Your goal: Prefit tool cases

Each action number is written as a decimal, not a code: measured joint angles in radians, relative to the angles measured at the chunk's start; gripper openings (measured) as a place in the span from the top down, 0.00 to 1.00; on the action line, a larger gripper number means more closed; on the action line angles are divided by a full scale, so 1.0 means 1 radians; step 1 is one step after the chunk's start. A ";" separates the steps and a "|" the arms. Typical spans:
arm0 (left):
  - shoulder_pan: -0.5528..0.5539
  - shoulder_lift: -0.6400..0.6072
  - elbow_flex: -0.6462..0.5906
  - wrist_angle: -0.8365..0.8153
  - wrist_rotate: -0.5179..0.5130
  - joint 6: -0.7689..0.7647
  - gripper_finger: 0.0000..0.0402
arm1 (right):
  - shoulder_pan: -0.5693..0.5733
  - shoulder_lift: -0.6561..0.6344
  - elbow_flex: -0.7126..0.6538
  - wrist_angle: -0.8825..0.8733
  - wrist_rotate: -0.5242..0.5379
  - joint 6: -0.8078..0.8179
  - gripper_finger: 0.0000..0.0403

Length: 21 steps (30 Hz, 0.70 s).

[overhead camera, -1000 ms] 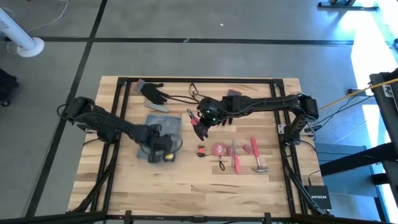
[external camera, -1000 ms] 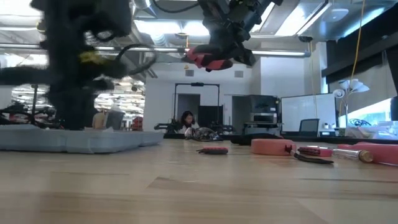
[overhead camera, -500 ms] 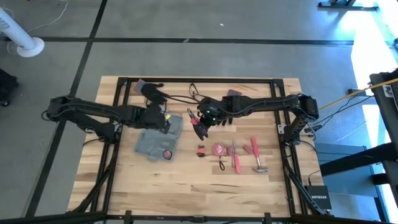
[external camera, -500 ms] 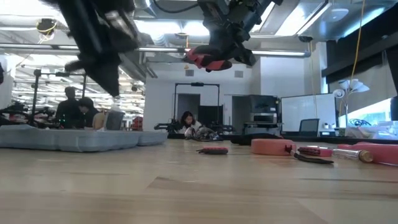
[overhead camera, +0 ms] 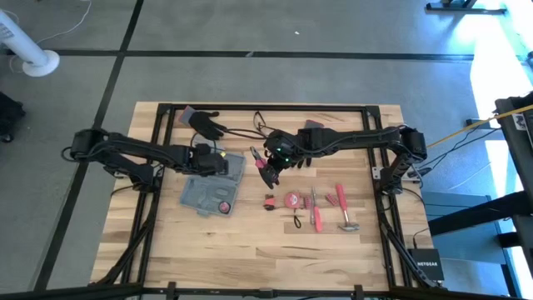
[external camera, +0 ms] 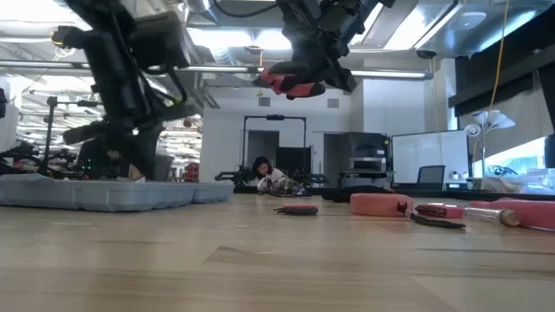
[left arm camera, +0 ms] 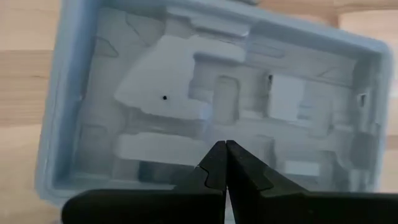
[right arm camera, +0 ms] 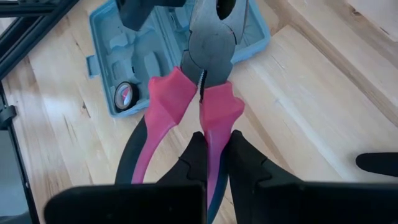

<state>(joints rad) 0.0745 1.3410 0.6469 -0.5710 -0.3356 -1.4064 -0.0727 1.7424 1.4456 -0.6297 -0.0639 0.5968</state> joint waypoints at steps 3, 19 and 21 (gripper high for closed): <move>0.010 0.018 -0.005 0.008 0.002 0.016 1.00 | 0.000 0.000 0.000 0.002 0.000 0.000 0.94; 0.043 0.182 0.001 0.201 0.125 0.485 1.00 | 0.000 0.000 0.000 0.004 0.001 0.035 0.94; 0.023 0.186 0.000 0.224 0.148 0.625 1.00 | 0.000 0.000 0.000 0.007 0.001 0.049 0.94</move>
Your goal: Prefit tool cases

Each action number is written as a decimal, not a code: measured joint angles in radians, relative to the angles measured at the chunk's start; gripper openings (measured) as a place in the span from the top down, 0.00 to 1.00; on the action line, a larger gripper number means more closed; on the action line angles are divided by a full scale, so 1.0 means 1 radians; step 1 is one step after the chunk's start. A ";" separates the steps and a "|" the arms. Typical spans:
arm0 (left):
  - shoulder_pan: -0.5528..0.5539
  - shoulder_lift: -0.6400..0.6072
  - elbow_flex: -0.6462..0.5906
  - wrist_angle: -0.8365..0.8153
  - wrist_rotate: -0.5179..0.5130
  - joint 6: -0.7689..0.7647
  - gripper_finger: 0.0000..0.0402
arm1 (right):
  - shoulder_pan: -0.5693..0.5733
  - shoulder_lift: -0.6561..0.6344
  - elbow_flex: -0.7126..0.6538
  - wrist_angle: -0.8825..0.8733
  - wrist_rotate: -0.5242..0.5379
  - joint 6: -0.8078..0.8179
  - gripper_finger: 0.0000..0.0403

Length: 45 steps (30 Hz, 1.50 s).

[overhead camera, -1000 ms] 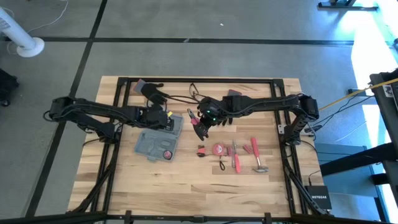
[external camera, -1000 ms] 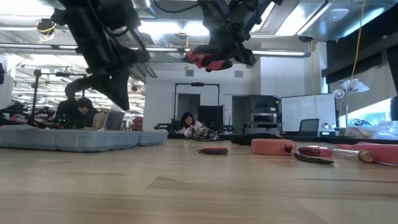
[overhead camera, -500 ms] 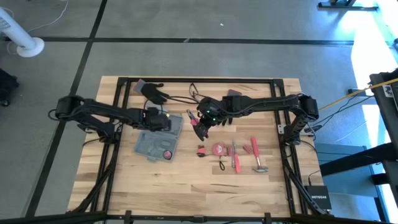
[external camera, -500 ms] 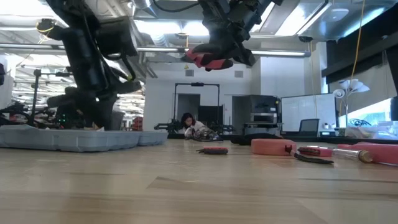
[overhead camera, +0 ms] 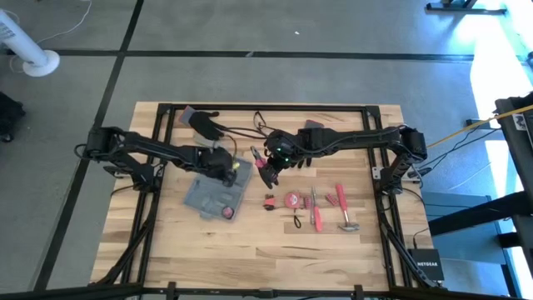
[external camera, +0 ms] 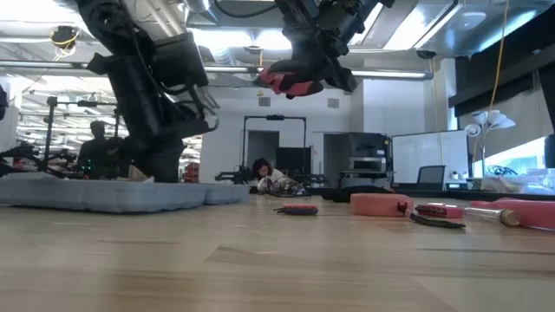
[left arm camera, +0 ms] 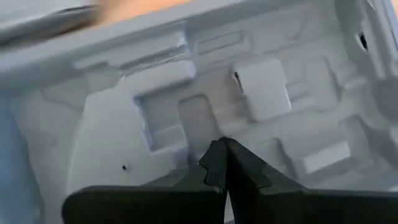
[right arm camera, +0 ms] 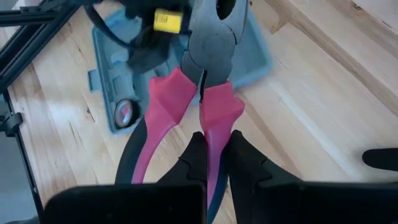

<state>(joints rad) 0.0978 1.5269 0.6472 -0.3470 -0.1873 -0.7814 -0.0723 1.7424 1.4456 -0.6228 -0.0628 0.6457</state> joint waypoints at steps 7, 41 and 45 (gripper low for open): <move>-0.092 0.000 -0.001 0.021 0.085 0.448 1.00 | 0.000 0.000 0.000 0.001 0.002 0.021 0.94; -0.434 -0.471 0.151 -0.790 0.010 -0.312 1.00 | -0.020 0.000 0.000 0.071 -0.001 -0.015 0.94; -0.515 -0.455 0.129 -0.913 0.089 -0.542 1.00 | -0.022 0.003 0.000 0.129 -0.017 -0.017 0.94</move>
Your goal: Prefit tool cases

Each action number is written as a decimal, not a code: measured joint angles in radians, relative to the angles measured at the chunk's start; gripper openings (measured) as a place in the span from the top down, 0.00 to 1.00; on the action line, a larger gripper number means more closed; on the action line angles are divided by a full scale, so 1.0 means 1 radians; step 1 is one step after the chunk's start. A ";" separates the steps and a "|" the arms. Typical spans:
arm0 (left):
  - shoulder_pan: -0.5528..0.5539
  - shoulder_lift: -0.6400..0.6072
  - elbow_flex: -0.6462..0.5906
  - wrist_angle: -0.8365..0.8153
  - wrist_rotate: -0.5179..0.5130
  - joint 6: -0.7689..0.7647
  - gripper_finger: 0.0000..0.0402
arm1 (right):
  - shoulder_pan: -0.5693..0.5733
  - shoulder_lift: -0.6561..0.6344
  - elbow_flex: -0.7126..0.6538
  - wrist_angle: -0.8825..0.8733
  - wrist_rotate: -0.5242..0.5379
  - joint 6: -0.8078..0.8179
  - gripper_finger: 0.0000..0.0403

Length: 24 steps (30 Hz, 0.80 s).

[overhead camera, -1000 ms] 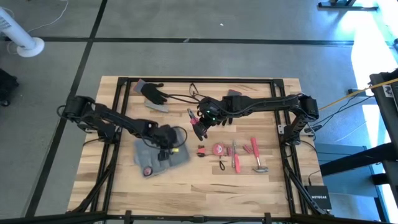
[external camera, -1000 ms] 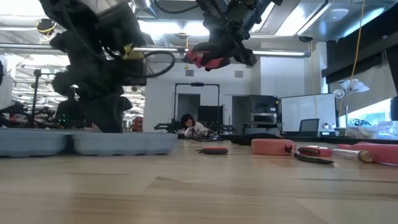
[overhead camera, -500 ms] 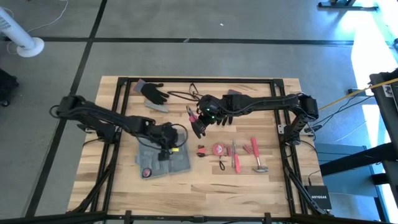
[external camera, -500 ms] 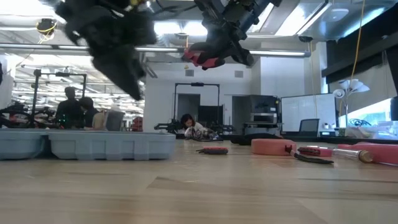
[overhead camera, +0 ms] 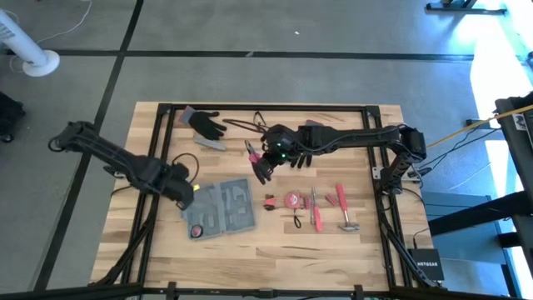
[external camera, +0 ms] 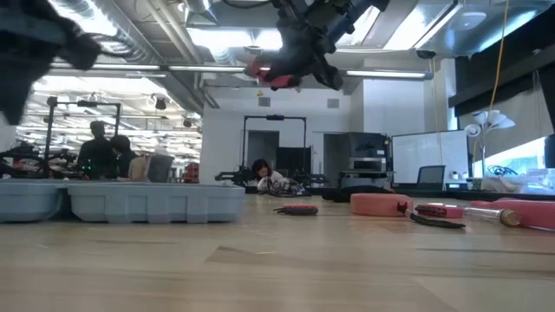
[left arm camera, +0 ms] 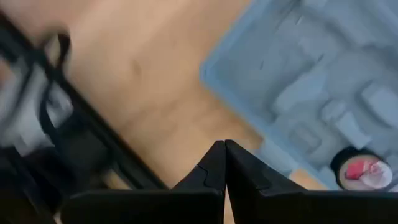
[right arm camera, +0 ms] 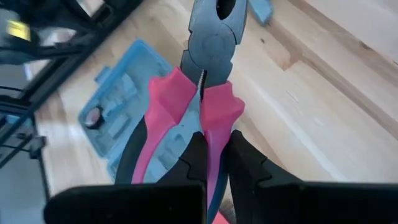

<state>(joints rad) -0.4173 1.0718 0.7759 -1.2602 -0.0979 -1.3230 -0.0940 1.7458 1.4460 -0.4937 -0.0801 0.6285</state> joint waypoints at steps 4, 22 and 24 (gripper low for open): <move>-0.070 0.029 -0.048 0.058 0.034 -0.242 1.00 | 0.002 0.007 0.001 0.033 -0.028 0.018 0.94; -0.104 0.340 -0.082 0.243 -0.145 -0.562 1.00 | 0.058 0.007 0.001 0.052 -0.011 0.084 0.94; -0.106 0.366 -0.078 0.239 -0.133 -0.566 1.00 | 0.063 0.007 0.001 0.052 -0.008 0.097 0.94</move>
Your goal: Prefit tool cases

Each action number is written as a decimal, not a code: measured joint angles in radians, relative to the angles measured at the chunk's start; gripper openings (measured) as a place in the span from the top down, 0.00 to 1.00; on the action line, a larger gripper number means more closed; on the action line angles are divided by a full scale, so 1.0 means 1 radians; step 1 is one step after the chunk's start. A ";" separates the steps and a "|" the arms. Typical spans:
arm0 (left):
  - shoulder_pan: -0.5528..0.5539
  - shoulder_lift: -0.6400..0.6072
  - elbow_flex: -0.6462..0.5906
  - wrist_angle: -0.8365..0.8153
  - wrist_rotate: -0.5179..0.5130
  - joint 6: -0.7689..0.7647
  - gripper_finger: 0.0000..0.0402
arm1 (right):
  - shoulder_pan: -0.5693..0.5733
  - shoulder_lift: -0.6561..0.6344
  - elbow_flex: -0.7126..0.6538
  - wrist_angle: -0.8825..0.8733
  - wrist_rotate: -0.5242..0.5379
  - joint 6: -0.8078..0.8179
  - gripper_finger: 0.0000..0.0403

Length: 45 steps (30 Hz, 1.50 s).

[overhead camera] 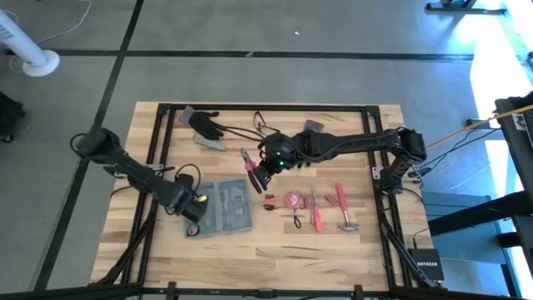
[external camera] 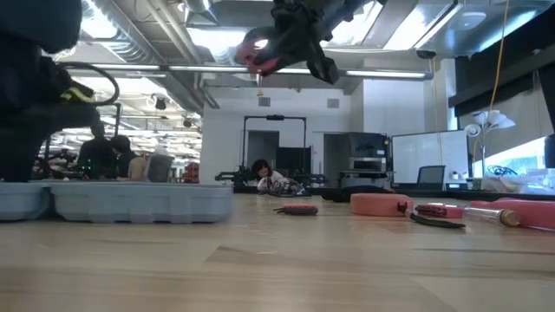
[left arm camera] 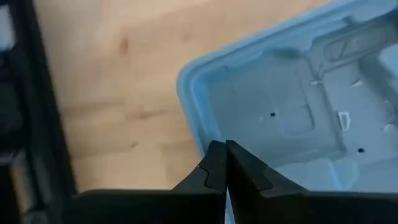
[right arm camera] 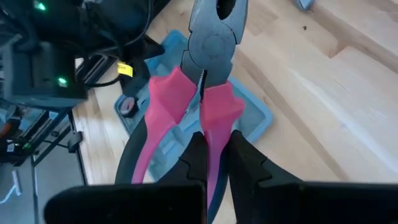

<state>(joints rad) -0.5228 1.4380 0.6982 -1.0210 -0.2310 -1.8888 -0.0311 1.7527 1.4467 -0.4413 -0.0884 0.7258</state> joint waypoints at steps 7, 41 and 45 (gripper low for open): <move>-0.050 -0.032 0.123 -0.113 -0.097 -0.023 1.00 | -0.001 0.000 0.000 -0.005 -0.009 0.003 0.94; -0.072 0.132 0.031 0.069 -0.006 -0.267 1.00 | 0.016 0.000 -0.001 -0.084 -0.081 0.016 0.94; -0.051 0.132 0.031 0.096 -0.032 -0.249 1.00 | 0.054 0.001 -0.003 -0.106 -0.036 0.087 0.94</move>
<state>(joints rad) -0.5734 1.5703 0.7288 -0.9247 -0.2633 -2.1378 0.0225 1.7542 1.4441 -0.5472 -0.1243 0.8127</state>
